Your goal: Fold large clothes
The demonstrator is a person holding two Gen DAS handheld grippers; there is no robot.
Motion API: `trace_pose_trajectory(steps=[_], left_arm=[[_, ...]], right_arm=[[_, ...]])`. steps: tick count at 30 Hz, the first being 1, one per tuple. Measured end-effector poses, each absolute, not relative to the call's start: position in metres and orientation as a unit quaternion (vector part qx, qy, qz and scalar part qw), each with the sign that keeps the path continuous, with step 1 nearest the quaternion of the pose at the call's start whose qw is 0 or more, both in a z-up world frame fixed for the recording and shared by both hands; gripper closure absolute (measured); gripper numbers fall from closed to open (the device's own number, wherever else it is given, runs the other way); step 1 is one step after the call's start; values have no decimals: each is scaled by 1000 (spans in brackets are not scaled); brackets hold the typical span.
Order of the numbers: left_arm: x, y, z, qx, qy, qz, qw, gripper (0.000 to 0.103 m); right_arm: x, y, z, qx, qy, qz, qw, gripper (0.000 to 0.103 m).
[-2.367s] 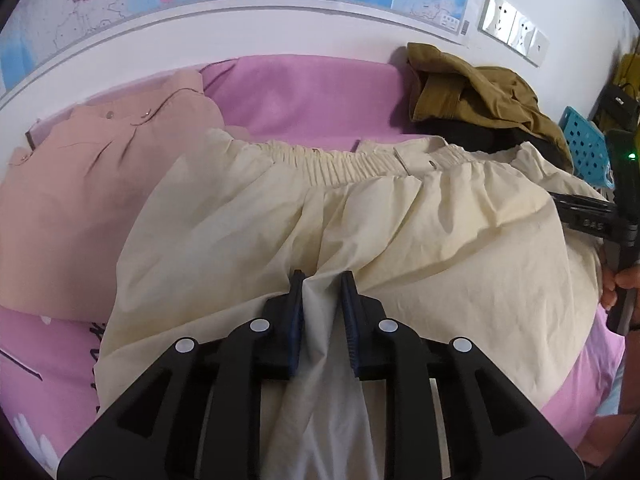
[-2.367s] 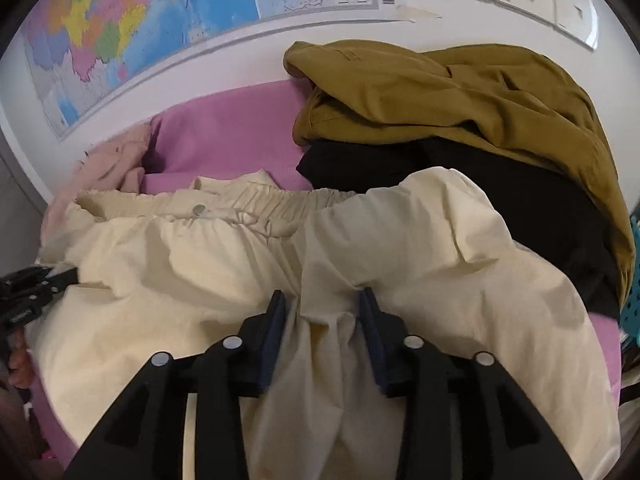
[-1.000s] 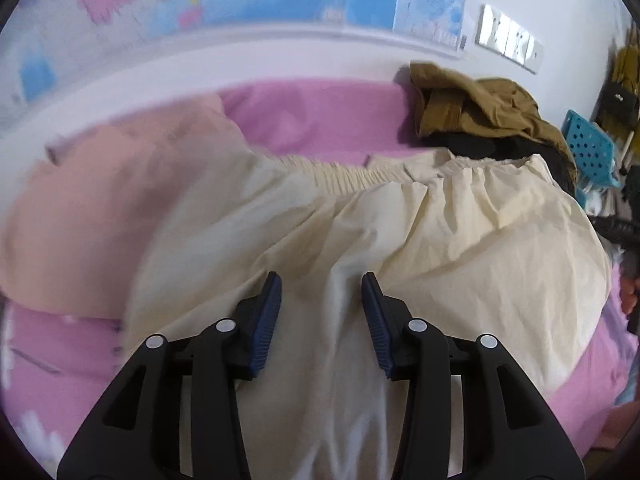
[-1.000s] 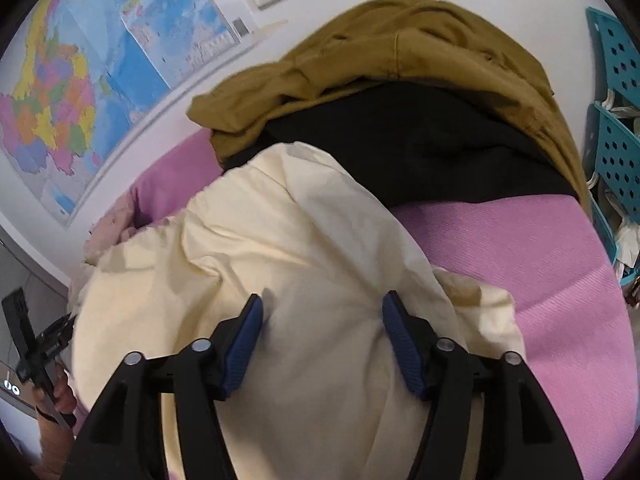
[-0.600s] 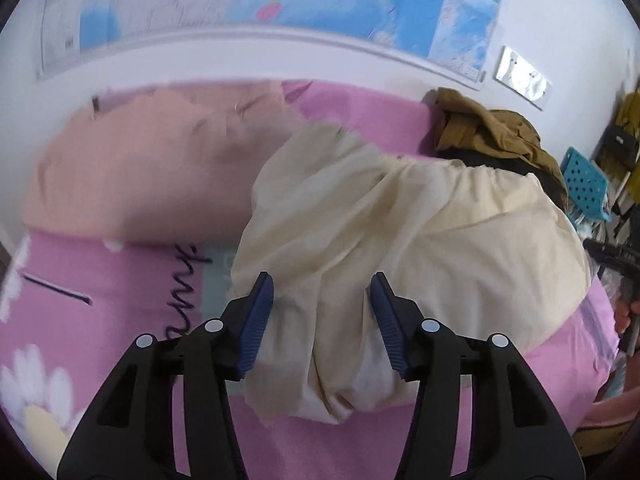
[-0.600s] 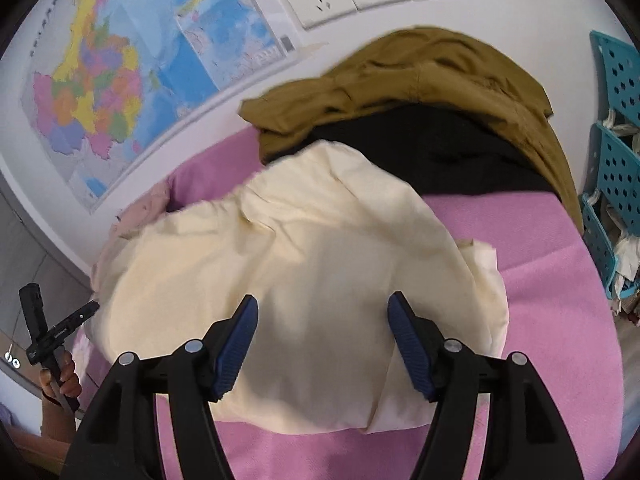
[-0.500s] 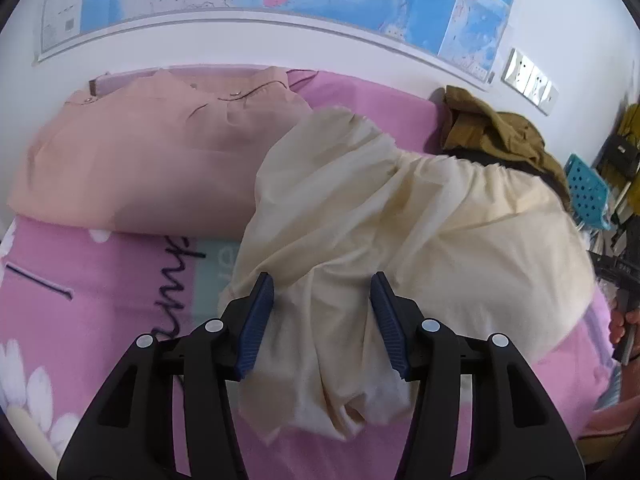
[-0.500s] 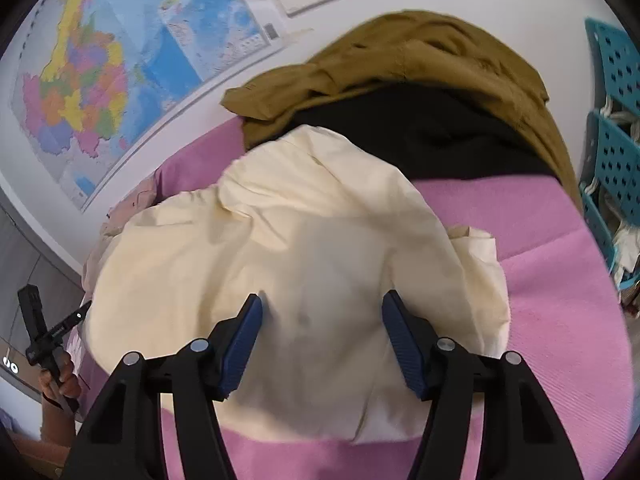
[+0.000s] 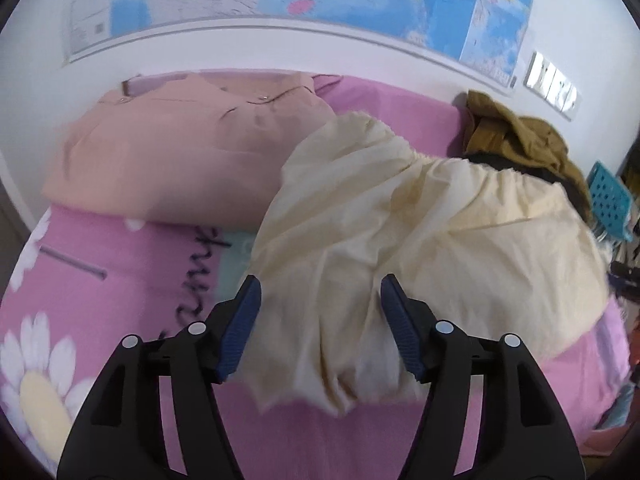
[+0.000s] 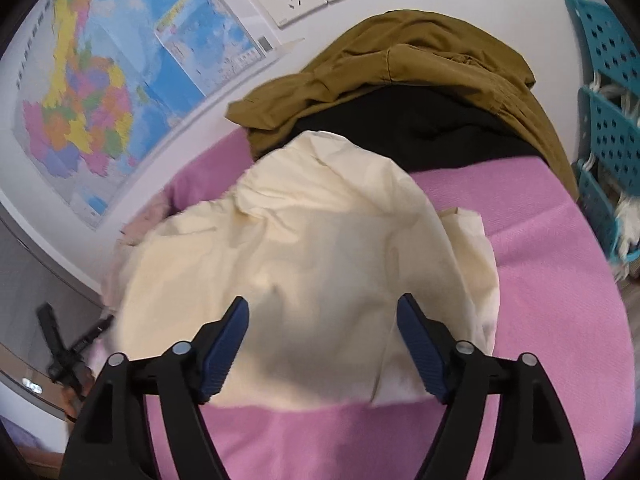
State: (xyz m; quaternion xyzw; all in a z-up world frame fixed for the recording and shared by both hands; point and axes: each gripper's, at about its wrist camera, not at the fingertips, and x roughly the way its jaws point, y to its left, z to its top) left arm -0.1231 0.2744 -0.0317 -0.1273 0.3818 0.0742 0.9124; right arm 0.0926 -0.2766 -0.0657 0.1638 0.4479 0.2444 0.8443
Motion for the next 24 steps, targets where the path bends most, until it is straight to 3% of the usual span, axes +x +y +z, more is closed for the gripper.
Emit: trace_pose_trajectory(steps=[10,15,20,24], left_arm=[[-182,272,-40,-212,418,-41,883,38],[-168,248,-64,-229,452,-81,858,38],[-144,243,-72,-269,442,-89,851,30],[-128,252,-74,-311,431,-91,842,26]], right_arm=[[38,-302,-87,281,487,294,773,20],[43,-291,-101,294,498,293,762,20],[62,-277,-107,297,492,274,771,19],[74,-265,-106,304,481,263,779,12]])
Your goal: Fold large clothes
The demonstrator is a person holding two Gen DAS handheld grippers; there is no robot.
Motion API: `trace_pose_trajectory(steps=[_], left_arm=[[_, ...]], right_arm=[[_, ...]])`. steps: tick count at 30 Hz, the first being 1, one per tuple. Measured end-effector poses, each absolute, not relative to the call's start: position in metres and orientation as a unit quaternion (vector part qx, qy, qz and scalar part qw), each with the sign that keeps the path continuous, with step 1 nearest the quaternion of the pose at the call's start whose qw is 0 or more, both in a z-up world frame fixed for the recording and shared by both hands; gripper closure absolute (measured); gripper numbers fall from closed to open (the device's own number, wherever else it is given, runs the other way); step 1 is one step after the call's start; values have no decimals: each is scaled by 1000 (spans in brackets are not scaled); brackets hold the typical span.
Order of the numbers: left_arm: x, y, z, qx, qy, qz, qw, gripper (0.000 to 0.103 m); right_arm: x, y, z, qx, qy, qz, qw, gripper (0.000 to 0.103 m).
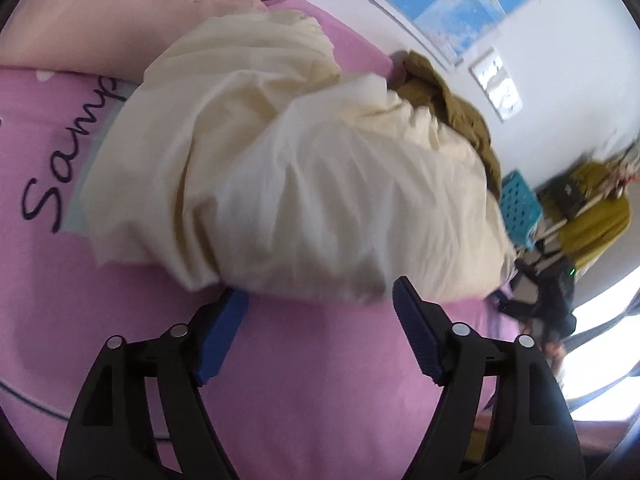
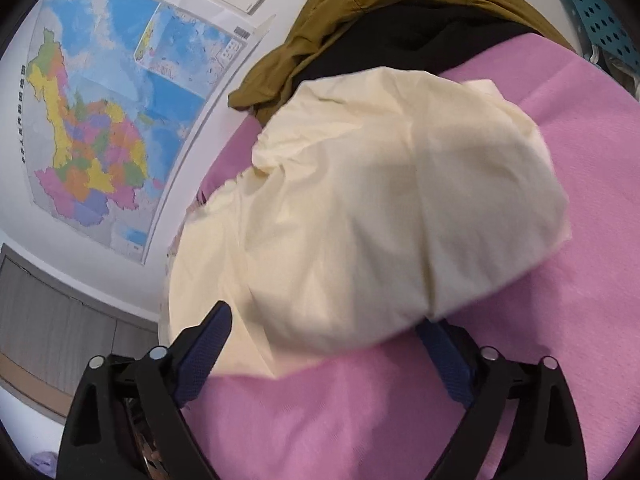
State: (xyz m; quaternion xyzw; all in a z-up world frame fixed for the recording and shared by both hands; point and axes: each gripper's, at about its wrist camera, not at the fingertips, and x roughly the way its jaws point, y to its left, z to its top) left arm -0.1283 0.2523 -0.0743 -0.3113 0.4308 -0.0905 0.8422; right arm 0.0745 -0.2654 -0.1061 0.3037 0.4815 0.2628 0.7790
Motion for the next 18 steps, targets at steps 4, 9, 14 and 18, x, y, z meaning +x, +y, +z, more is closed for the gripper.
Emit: trace_pose_trajectory(steps=[4,9,14,18], left_arm=[[-118,262,-79,-370,411,-93,828,23],[-112,270,-80,-408,395,-96,818,23],[-100,266,-77,-409,396,-71,819,22],[-92,248,-68,-364,414,-27,834,22]], right_arm=[[84,-258,-106,309,472,245,789,9],[102,-247,-105,314,467,226,795,5],[118,-235,-105,303,455,208,811,5],[124,-229,-104,295,450,198,820,5]])
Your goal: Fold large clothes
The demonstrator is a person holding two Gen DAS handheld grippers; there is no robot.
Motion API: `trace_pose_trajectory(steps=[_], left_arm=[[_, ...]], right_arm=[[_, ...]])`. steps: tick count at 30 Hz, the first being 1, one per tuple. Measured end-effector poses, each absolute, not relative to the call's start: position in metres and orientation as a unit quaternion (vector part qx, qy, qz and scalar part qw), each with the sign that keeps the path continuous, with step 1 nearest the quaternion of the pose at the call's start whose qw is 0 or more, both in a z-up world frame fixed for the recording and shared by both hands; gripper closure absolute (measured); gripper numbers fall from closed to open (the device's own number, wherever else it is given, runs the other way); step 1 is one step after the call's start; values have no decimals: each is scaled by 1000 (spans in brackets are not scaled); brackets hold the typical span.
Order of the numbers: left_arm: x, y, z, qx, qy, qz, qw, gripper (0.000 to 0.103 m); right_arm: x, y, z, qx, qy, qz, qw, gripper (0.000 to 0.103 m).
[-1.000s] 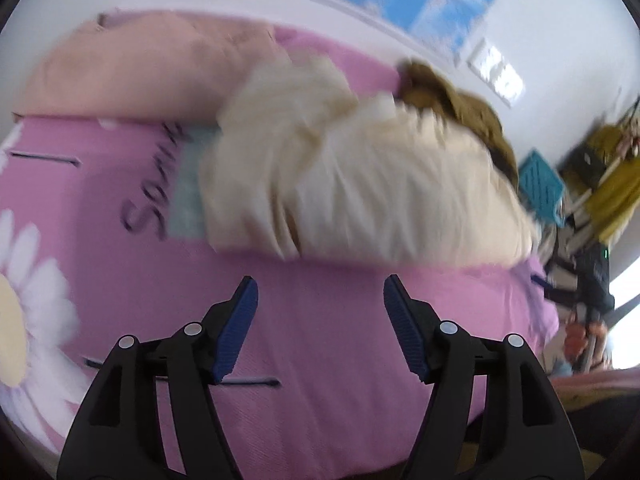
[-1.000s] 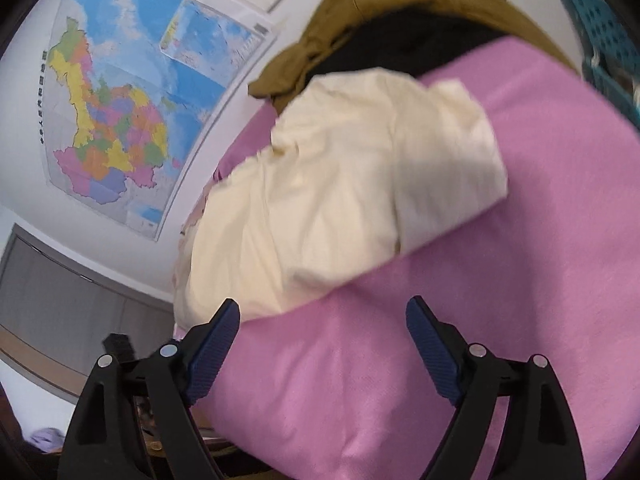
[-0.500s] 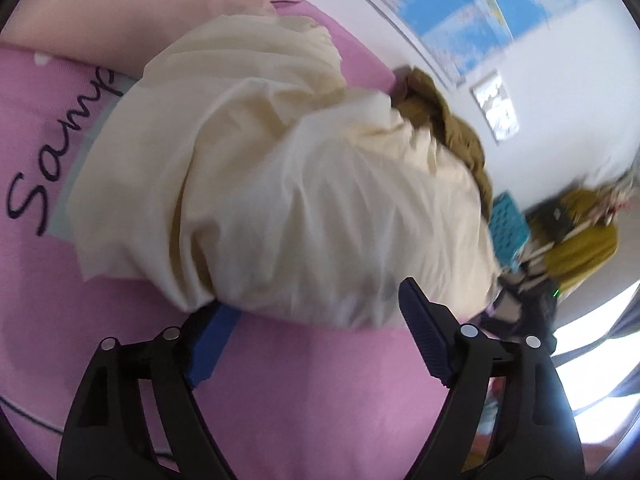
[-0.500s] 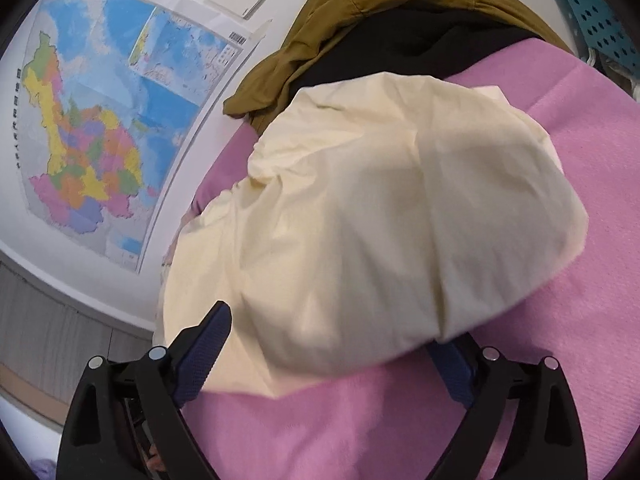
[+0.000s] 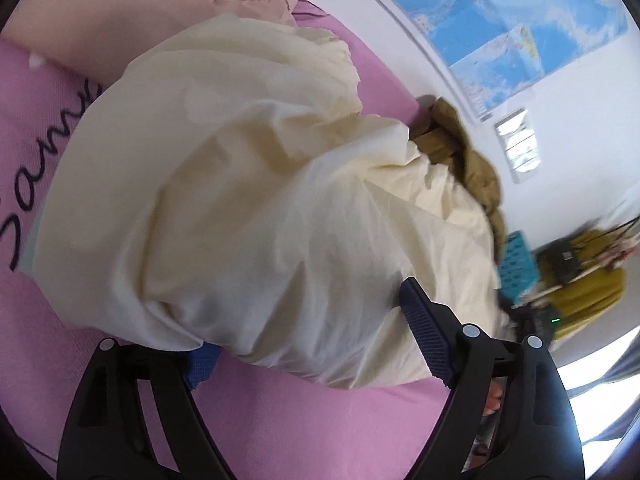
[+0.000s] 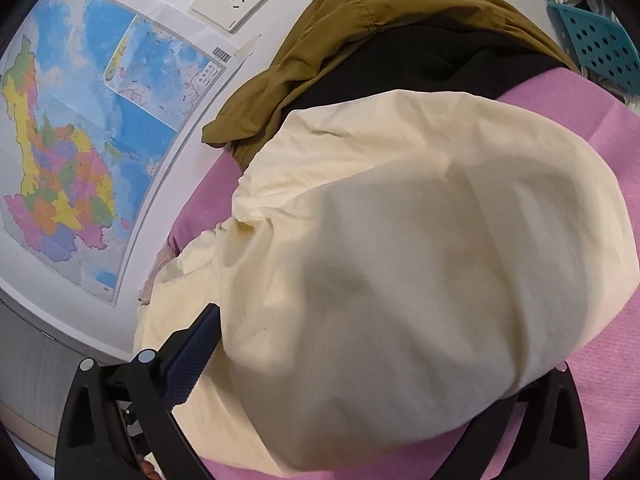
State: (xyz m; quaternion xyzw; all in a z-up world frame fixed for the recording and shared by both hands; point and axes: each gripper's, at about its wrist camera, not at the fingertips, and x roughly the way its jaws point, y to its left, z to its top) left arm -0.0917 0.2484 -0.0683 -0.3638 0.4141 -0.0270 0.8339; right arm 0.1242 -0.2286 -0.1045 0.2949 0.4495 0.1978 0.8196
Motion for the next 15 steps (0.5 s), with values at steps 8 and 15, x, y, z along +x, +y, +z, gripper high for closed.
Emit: trace_pose_trajectory(steps=[8,15], left_arm=[[-82,236,-62,-310,432,7,847,22],[-82,238,-63,-310,431,3,847,20]], right_arm=[[127,-229,-104,291,445,200,823,6],[132,-226,-104,291,447,193,823,5]])
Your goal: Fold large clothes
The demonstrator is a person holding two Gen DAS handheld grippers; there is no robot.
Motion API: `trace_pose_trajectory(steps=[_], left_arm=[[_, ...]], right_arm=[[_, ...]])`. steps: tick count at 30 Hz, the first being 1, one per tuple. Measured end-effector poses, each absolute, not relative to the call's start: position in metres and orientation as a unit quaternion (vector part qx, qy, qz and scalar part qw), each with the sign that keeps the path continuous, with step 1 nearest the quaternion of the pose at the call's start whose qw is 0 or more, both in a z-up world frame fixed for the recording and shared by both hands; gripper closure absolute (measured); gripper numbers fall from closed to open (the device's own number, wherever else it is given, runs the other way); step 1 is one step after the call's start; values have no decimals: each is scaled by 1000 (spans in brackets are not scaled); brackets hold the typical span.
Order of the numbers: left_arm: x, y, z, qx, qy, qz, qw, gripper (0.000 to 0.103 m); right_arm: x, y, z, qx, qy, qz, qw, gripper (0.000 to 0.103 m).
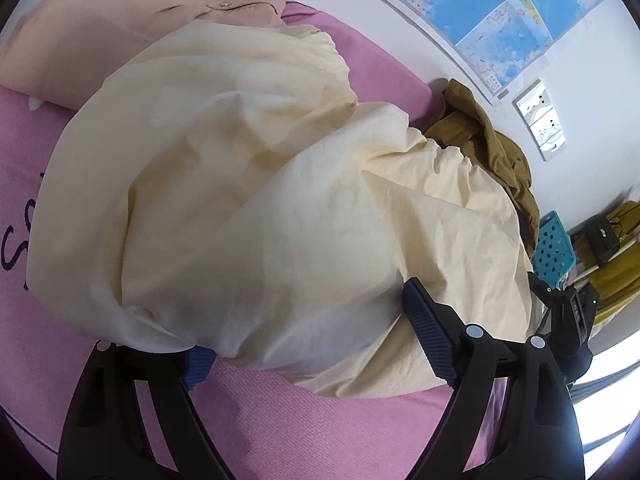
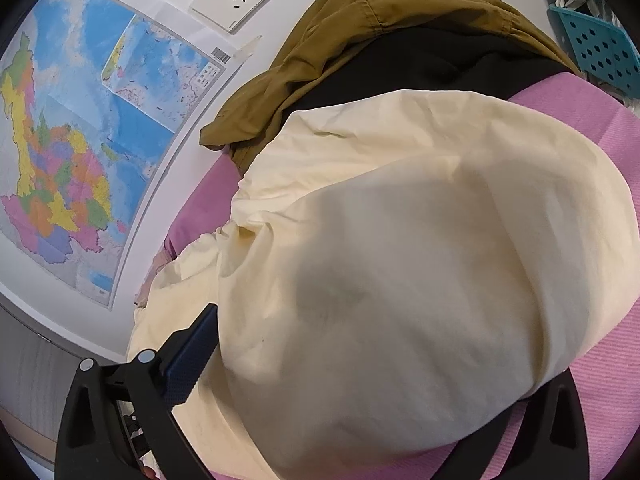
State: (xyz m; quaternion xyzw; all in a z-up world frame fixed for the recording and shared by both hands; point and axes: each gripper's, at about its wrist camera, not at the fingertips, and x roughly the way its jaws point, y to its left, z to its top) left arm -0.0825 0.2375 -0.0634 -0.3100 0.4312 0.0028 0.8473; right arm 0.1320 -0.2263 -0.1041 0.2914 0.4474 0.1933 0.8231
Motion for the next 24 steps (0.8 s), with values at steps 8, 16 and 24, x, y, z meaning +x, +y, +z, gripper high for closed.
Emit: trace_pose_trajectory(steps=[8,16,24], left_arm=[[-82,238,-65,-317,430,-2,846,18],[-95,273,-78,-431,389,-29,814,23],[-82,264,-74,-408,402,-20,820,23]], right_arm=[[130,-225,-102,284,444,193,828,26],[129,-230,-108,314,455,236,799,42],[134,-198,-102,257,461,244,813,36]])
